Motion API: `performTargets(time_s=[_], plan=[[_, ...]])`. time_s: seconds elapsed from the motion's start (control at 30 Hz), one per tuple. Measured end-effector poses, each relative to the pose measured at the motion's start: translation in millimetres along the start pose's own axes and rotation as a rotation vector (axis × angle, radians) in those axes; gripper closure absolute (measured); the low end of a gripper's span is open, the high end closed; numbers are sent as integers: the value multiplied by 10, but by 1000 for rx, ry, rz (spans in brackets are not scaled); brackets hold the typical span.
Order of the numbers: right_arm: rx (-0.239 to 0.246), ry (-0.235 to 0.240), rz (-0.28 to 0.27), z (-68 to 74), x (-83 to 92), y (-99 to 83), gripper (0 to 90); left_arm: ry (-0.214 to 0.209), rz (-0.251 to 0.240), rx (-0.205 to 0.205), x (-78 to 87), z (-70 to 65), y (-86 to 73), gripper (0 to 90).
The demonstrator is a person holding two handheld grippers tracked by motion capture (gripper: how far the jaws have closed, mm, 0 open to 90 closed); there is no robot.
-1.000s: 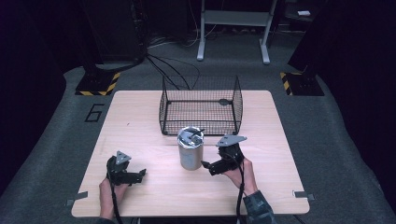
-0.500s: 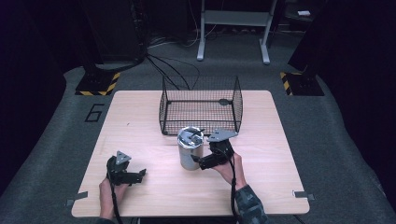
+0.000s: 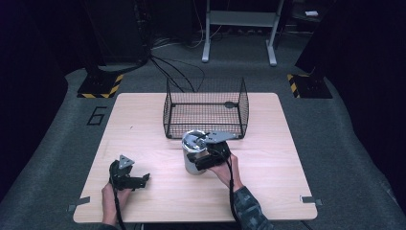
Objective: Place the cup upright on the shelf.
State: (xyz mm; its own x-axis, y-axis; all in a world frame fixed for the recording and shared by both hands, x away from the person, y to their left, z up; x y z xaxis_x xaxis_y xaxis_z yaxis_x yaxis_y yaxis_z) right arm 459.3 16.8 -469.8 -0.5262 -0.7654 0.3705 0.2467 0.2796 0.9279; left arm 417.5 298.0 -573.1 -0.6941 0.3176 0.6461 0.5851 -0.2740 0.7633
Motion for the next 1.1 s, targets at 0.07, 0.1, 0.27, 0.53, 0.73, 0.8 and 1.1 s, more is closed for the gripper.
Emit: performTargets(time_s=[0.07, 0.1, 0.27, 0.53, 0.73, 0.8, 1.1], plan=[[-4, 5, -7, 0, -21, 0, 0, -1, 4, -5, 3, 2, -2, 6], [6, 7, -20, -7, -31, 4, 0, -2, 5, -7, 4, 3, -2, 6], [-10, 7, -36, 0, -83, 5, 0, -1, 4, -6, 3, 2, -1, 6], [-6, 11, -49, 2, -139, 12, 0, -1, 4, -7, 4, 3, -2, 6], [-14, -12, -62, 8, -147, 25, 12, -1, 4, -7, 4, 3, -2, 6], [-10, -9, -65, 11, -147, 27, 17, -1, 4, -6, 4, 2, -2, 6], [2, -15, -64, 15, -142, 29, 27, -1, 4, -6, 4, 2, -2, 6]])
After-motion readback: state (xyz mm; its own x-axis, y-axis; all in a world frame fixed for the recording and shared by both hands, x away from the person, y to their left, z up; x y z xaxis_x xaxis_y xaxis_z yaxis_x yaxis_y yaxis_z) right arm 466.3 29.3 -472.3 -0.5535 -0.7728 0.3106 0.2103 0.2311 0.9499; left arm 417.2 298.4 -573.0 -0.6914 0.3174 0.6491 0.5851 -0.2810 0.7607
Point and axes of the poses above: each handheld gripper's, and its own axes: x roughly backward along the jaws, y roughly out of its top, z roughly to its left, the point moved 6 cm from there along -x, roughly forward along the jaws, and after that the axes turned 4 degrees about -z, right-handed, at the moved point
